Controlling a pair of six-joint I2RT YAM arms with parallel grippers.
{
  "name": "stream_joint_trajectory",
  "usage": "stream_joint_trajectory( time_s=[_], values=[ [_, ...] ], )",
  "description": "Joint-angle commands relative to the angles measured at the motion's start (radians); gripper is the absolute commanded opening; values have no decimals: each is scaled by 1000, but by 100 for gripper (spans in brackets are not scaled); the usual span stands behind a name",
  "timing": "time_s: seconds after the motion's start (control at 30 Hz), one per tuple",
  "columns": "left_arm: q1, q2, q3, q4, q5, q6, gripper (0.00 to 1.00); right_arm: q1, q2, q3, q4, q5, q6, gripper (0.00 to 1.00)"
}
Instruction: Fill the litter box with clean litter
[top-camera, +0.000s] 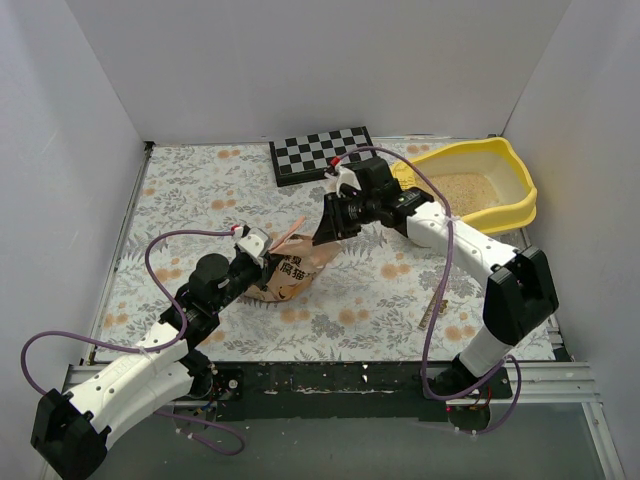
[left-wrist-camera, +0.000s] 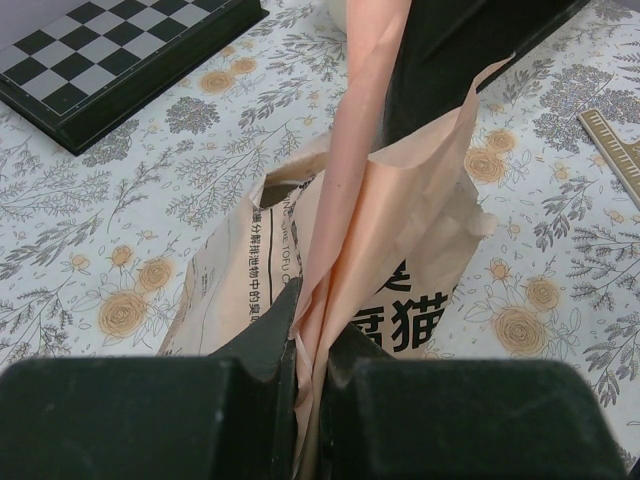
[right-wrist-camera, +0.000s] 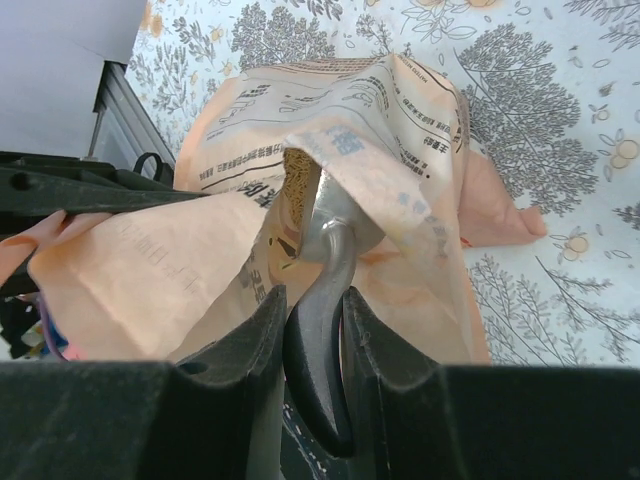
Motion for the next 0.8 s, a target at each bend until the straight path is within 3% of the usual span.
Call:
stream_joint_trajectory(
  time_s=[0.0, 0.3, 0.77],
  values=[
    [-4, -14, 31, -12, 5, 3, 0, -3, -79, 132, -178, 83, -127, 1],
    [-4, -36, 27, -17, -5, 2, 0, -1, -47, 224, -348, 129, -206, 1],
    [-2, -37, 30, -20, -13, 5, 0, 72, 111, 181, -149, -9, -108, 1]
  ],
)
